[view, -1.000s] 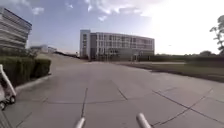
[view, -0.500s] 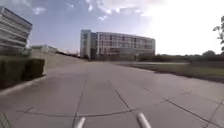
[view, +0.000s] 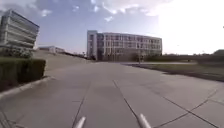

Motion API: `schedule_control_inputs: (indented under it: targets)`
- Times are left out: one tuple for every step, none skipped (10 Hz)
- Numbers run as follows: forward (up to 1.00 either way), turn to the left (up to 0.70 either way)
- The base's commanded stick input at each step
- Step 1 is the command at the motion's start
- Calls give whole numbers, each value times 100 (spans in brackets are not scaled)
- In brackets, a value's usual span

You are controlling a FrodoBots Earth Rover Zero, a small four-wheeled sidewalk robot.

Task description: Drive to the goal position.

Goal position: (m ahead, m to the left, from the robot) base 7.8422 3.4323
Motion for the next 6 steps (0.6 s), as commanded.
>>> schedule_control_inputs:
  targets:
    - [70, 22]
    - [70, 27]
    - [70, 20]
    - [70, 1]
    - [70, 0]
    - [70, 0]
